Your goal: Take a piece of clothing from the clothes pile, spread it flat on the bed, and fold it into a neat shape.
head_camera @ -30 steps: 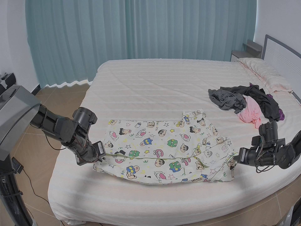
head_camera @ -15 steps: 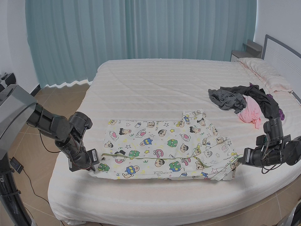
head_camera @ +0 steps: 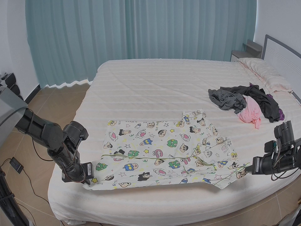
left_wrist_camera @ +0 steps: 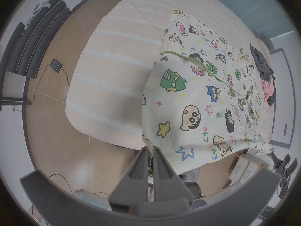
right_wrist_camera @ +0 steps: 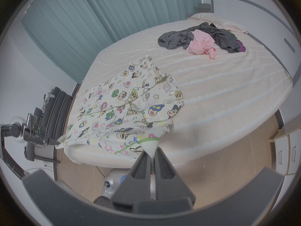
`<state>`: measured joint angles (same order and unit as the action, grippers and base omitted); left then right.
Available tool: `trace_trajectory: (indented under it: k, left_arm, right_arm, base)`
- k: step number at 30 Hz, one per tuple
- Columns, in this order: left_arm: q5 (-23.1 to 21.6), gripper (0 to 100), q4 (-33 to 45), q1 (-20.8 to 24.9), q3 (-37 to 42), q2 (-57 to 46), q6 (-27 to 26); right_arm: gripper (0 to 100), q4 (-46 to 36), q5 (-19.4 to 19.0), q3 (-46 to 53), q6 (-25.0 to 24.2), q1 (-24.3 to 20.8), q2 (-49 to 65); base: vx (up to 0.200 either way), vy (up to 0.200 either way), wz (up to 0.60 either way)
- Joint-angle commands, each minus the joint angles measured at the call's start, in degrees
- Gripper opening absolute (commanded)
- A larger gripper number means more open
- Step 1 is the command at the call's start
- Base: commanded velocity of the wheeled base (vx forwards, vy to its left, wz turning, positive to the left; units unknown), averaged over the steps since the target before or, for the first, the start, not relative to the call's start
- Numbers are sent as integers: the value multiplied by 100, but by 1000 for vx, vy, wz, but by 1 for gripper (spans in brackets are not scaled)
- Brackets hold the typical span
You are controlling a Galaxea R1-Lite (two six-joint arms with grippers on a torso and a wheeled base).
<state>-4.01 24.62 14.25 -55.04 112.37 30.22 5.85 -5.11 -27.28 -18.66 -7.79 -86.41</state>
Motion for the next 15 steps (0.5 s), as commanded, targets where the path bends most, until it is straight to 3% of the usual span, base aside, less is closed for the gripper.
trace_trajectory:
  k: [1,15]
  left_arm:
    - [14,0,7,122,152,-66,1]
    - [50,0,7,324,635,-418,-7]
  right_arm:
    - [0,-154,-17,118,29,6,335]
    - [0,-1148,-17,162,363,-3,889]
  base:
    - [0,0,0]
    - [0,0,0]
